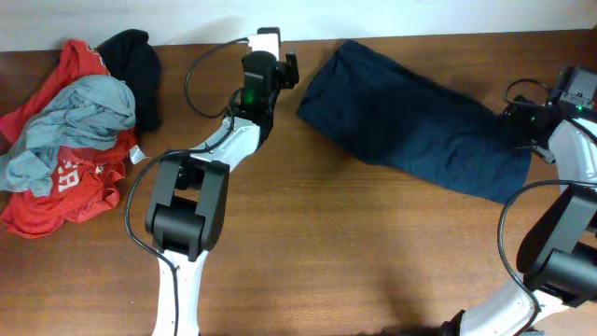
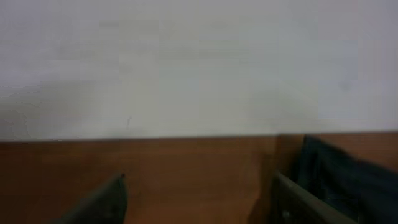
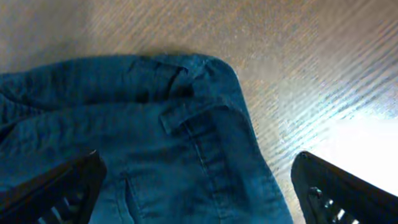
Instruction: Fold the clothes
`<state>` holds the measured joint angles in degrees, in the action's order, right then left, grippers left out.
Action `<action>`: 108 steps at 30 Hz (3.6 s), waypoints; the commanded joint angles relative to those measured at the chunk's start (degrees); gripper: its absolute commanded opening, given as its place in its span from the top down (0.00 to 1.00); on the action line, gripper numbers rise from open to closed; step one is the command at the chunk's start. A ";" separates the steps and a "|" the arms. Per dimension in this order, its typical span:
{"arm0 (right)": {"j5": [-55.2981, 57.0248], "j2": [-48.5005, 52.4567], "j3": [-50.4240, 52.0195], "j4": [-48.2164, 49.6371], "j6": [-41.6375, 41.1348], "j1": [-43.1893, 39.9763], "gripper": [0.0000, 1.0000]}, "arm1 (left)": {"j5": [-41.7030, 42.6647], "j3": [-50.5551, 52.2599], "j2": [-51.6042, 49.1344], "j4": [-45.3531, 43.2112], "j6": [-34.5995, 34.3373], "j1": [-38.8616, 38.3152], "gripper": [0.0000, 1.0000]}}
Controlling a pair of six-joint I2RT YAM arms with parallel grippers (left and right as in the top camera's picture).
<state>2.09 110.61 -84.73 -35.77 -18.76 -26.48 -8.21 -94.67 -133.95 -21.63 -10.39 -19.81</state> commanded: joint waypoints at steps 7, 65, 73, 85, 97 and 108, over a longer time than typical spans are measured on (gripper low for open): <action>-12.79 -6.21 -3.37 -2.32 2.47 2.93 0.01 | 11.39 -3.78 6.36 8.55 11.54 -0.07 0.13; -20.96 -4.50 -3.34 -21.07 2.03 11.82 0.01 | 3.02 -7.39 -10.25 44.70 4.76 1.33 0.04; -20.98 -4.48 -3.34 -21.29 2.03 11.82 0.01 | 16.04 -7.39 -10.19 58.64 -0.74 5.29 0.04; -27.39 -3.74 -3.30 -17.51 11.06 11.82 0.01 | 22.12 -7.39 -8.79 76.83 -0.66 5.64 0.03; -30.01 -3.41 -3.30 -19.50 14.12 11.82 0.01 | 20.41 -7.67 -5.51 83.60 2.08 5.20 0.05; -29.97 -3.41 -3.30 -19.76 14.12 11.85 0.01 | 18.23 -11.19 10.71 79.12 2.12 6.23 0.38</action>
<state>-26.76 108.27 -87.37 -55.35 -5.56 -14.92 9.61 -105.65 -130.56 60.14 -8.05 -13.87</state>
